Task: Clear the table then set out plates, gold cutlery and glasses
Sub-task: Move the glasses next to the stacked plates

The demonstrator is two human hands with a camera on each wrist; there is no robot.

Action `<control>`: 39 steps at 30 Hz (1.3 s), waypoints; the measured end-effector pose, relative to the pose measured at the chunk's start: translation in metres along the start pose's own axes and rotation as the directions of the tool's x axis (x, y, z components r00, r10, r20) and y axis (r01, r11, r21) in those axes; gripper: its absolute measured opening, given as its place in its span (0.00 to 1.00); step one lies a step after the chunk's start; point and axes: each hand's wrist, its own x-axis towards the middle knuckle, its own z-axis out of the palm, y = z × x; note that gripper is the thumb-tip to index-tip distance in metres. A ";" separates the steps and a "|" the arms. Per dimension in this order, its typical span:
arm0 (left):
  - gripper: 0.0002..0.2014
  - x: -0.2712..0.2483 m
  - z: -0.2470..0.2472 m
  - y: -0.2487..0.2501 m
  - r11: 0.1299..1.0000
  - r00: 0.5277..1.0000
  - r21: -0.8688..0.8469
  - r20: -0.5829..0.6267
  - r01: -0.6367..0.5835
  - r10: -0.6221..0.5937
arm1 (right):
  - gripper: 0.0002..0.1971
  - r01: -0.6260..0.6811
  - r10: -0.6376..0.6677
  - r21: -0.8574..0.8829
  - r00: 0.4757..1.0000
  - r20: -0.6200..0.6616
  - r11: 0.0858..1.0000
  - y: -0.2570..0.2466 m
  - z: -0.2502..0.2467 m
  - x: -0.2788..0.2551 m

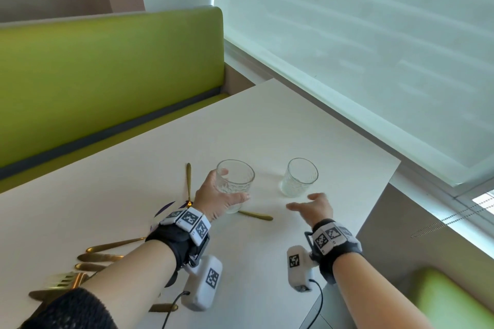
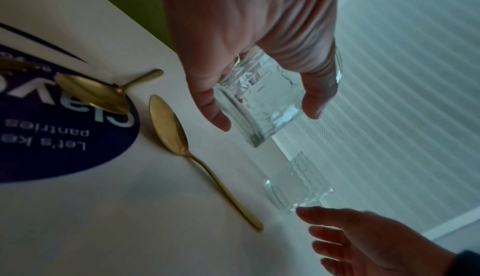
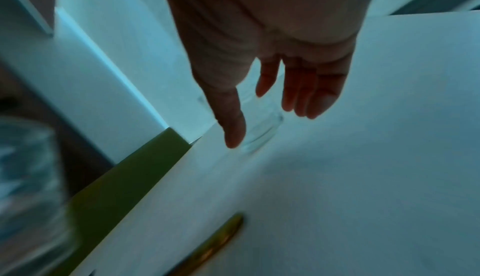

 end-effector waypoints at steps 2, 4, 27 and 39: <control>0.43 0.001 -0.005 0.002 1.000 1.000 -0.012 -0.012 0.004 -0.004 | 0.44 -0.021 0.027 0.102 0.998 -0.058 0.995 0.001 -0.005 0.016; 0.39 0.003 -0.009 0.001 0.999 1.000 -0.041 -0.023 0.004 -0.005 | 0.52 0.033 -0.024 0.117 0.997 -0.079 0.993 0.001 -0.002 0.027; 0.45 -0.085 -0.059 -0.010 0.984 0.996 -0.162 0.028 -0.078 0.084 | 0.37 0.244 -0.205 0.153 0.951 -0.233 0.958 -0.009 0.027 -0.066; 0.49 -0.263 -0.180 -0.085 0.967 0.987 -0.198 0.000 -0.159 0.163 | 0.35 0.402 -0.408 0.181 0.913 -0.006 0.897 0.004 0.103 -0.321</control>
